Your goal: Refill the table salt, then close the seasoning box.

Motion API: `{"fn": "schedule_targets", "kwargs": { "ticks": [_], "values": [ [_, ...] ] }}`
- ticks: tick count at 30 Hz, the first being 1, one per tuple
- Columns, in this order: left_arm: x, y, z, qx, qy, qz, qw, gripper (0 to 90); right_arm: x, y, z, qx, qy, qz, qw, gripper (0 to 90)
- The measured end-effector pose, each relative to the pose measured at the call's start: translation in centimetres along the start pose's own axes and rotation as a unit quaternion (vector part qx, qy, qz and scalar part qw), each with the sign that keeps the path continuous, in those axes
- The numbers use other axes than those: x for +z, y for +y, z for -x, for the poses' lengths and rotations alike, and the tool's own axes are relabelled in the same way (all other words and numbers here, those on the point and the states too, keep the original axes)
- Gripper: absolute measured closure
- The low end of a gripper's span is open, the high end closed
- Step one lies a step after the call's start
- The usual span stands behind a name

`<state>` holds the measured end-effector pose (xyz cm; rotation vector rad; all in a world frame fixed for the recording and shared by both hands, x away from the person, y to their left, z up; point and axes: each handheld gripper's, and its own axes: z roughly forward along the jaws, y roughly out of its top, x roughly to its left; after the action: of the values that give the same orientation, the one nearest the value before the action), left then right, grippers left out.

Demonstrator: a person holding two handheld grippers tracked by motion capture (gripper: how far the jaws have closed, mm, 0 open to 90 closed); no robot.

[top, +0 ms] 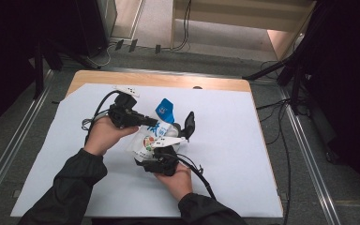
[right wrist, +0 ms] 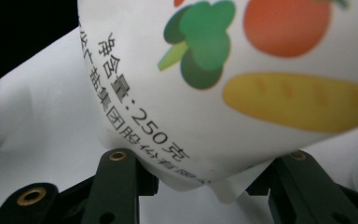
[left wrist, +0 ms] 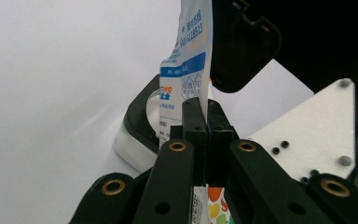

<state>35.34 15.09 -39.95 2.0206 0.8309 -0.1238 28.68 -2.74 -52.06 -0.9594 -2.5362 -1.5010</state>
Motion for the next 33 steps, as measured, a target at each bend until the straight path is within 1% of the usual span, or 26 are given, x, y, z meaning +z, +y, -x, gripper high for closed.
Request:
{"fn": "schedule_targets", "kwargs": {
  "ticks": [2, 4, 6, 9, 10, 12, 15, 20, 22, 25, 26, 27, 29, 30, 33],
  "values": [
    [-0.5, 0.0, 0.2, 0.005, -0.009, 0.010, 0.9999, 90.0, -0.1, 0.1, -0.1, -0.001, 0.002, 0.002, 1.0000, 57.7],
    [-1.1, 0.0, 0.5, 0.012, -0.008, 0.022, 0.9997, 90.0, -0.4, 0.2, -0.2, -0.002, 0.005, 0.004, 1.0000, 56.5],
    [-1.8, 0.0, 0.7, 0.014, -0.014, 0.038, 0.9991, 90.0, -0.7, 0.3, -0.4, -0.006, 0.007, 0.007, 0.9999, 55.1],
    [-2.7, 0.0, 1.1, 0.023, -0.010, 0.056, 0.9981, 90.0, -1.1, 0.4, -0.5, -0.003, 0.014, 0.008, 0.9999, 52.7],
    [-3.0, 0.0, 1.2, 0.028, -0.006, 0.060, 0.9978, 90.0, -1.2, 0.5, -0.6, -0.001, 0.016, 0.007, 0.9998, 52.4],
    [-3.4, 0.1, 1.4, 0.030, 0.001, 0.067, 0.9973, 90.0, -1.5, 0.5, -0.6, -0.003, 0.016, 0.005, 0.9999, 51.7],
    [-4.0, 0.0, 1.3, 0.033, 0.008, 0.076, 0.9965, 90.0, -2.0, 0.5, -0.7, -0.005, 0.018, 0.003, 0.9998, 51.6],
    [-4.4, -0.2, 0.9, 0.033, 0.032, 0.070, 0.9964, 90.0, -3.0, 0.8, -0.8, -0.012, 0.022, 0.001, 0.9997, 51.1],
    [-4.6, -0.2, 0.8, 0.034, 0.037, 0.067, 0.9965, 90.0, -3.5, 0.9, -0.7, -0.019, 0.023, -0.004, 0.9996, 50.8],
    [-4.7, -0.3, 0.6, 0.033, 0.041, 0.070, 0.9962, 90.0, -4.5, 0.9, -0.5, -0.026, 0.023, -0.010, 0.9994, 50.5],
    [-4.8, -0.4, 0.5, 0.032, 0.046, 0.069, 0.9960, 90.0, -4.8, 0.8, -0.4, -0.027, 0.021, -0.010, 0.9994, 50.4],
    [-4.8, -0.4, 0.4, 0.031, 0.047, 0.067, 0.9961, 90.0, -5.1, 0.7, -0.2, -0.029, 0.021, -0.010, 0.9993, 50.0],
    [-4.8, -0.5, 0.3, 0.033, 0.055, 0.066, 0.9958, 90.0, -5.8, 0.6, 0.2, -0.024, 0.027, -0.008, 0.9993, 49.0],
    [-4.8, -0.5, 0.2, 0.031, 0.054, 0.065, 0.9959, 90.0, -6.0, 0.6, 0.4, -0.024, 0.025, -0.007, 0.9994, 48.9],
    [-4.9, -0.6, -0.3, 0.028, 0.061, 0.064, 0.9957, 90.0, -6.7, 0.6, 1.0, -0.029, 0.018, -0.002, 0.9994, 48.9]
  ]
}}
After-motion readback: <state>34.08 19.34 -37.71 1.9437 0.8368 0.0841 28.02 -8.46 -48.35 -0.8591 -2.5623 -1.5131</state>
